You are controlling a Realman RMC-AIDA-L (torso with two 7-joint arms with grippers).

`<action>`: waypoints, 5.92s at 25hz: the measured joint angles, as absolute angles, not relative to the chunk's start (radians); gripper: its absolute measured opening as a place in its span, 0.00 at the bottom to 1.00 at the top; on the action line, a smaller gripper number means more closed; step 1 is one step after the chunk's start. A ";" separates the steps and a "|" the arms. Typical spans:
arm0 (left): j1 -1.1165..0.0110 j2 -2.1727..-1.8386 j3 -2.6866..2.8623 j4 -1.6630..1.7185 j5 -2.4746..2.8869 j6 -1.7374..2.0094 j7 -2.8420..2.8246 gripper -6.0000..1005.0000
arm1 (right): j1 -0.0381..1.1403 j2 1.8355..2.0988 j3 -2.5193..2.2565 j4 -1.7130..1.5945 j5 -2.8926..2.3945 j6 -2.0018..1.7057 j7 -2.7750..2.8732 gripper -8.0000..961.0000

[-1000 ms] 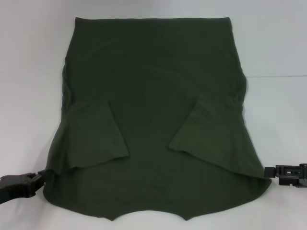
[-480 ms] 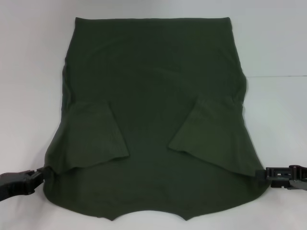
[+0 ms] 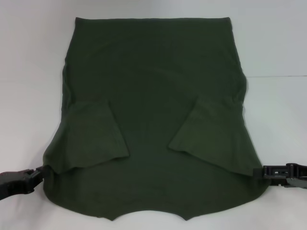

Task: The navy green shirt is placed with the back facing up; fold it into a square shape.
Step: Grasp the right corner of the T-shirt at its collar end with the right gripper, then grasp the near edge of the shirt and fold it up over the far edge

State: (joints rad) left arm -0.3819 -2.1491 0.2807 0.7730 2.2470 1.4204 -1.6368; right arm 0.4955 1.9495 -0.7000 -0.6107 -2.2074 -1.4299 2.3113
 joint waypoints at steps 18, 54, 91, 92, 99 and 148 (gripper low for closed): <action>-0.382 -2.149 0.281 0.773 2.244 1.416 -1.637 0.03 | 0.493 1.941 -0.709 -0.610 -2.221 -1.425 2.336 0.63; -0.390 -2.145 0.281 0.773 2.230 1.403 -1.633 0.03 | 0.516 1.957 -0.709 -0.613 -2.271 -1.366 2.369 0.15; -0.252 -2.160 0.108 0.775 2.171 1.905 -1.695 0.03 | 0.293 1.960 -0.444 -0.621 -2.188 -1.747 1.825 0.05; -0.244 -2.161 0.105 0.775 2.171 1.915 -1.695 0.03 | 0.285 1.959 -0.443 -0.621 -2.188 -1.755 1.816 0.05; -0.192 -2.163 0.084 0.778 2.178 1.958 -1.696 0.03 | 0.242 1.954 -0.441 -0.621 -2.191 -1.800 1.800 0.05; -0.806 -2.060 0.070 0.335 1.843 0.978 -1.446 0.04 | 0.851 1.939 -0.391 -0.460 -2.183 -0.911 1.893 0.05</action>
